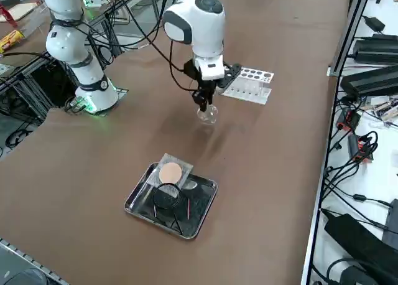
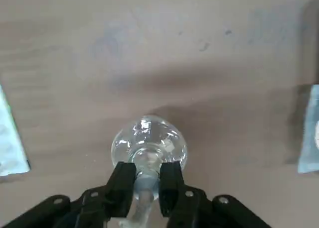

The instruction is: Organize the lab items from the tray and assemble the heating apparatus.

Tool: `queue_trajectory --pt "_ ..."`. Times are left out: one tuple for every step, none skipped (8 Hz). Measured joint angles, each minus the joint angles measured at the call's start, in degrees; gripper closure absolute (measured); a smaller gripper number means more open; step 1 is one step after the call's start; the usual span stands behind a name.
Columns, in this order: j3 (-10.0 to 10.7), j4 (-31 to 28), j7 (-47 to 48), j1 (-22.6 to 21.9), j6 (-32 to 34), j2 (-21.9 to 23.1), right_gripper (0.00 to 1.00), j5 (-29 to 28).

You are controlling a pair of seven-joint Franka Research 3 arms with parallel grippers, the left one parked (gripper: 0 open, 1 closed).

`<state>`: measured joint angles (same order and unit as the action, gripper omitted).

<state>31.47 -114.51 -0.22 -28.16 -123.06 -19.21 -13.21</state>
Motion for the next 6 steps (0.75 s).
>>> queue_trajectory --pt "0.0 -1.41 0.14 -0.75 -0.98 -0.25 0.7 0.0" --pt "0.01 -2.29 0.18 -1.1 -1.39 -0.64 0.7 0.0" --pt "0.08 -2.96 0.18 -1.13 -1.63 -1.02 0.7 0.0" --pt "0.31 -3.39 0.18 -1.07 -1.72 -1.37 0.7 0.0" --pt "0.53 -3.65 0.18 -0.98 -1.74 -1.77 0.7 0.0" --pt "0.61 -3.7 0.18 -0.93 -1.74 -2.35 0.69 0.0"
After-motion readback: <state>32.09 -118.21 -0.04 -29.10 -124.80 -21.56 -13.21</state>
